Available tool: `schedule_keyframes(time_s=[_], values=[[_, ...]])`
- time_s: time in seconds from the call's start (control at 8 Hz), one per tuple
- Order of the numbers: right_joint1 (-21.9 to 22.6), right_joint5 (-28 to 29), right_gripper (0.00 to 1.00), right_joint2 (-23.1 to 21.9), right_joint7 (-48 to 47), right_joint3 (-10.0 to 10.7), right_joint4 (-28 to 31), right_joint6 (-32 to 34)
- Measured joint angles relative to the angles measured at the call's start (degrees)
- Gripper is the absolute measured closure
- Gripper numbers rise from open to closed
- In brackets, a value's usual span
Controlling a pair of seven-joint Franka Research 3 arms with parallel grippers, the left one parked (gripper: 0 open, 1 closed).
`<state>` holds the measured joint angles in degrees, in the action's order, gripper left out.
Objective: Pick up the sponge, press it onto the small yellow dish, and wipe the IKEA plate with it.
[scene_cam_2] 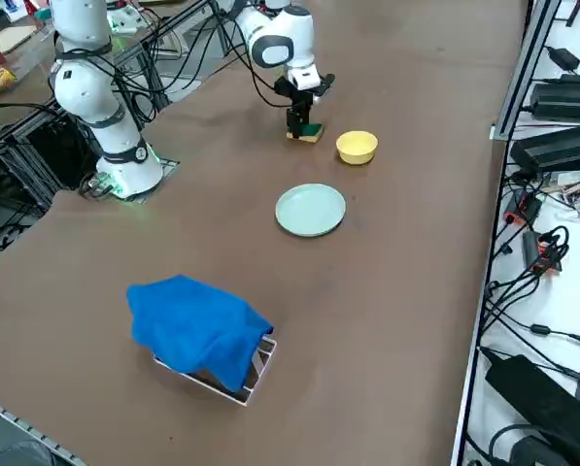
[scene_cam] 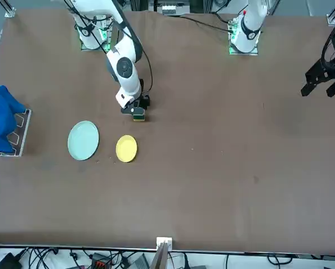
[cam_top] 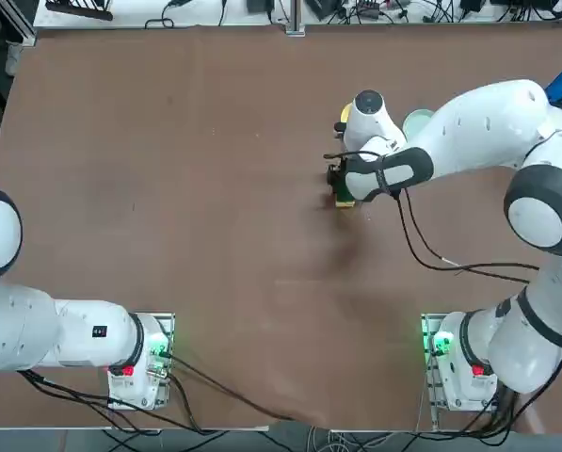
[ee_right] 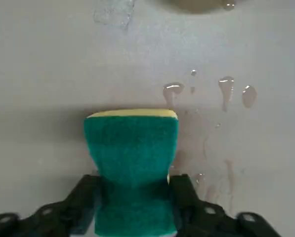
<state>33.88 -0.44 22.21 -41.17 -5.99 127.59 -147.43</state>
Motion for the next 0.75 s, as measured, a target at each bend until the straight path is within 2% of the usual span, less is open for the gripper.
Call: schedule_keyframes(time_s=[0.12, 0.25, 0.38, 0.62, 0.75], values=[[0.0, 0.0, 0.45, 0.0, 0.0, 0.0, 0.0, 0.0], [0.0, 0.0, 0.47, 0.1, 0.0, 0.0, 0.0, 0.0], [0.0, 0.0, 0.63, 0.1, 0.0, 0.0, 0.0, 0.0], [0.0, 0.0, 0.75, 0.0, 0.0, 0.1, -0.3, 0.2], [0.0, 0.0, 0.77, -0.1, 0.0, 0.3, -1.2, 1.8]])
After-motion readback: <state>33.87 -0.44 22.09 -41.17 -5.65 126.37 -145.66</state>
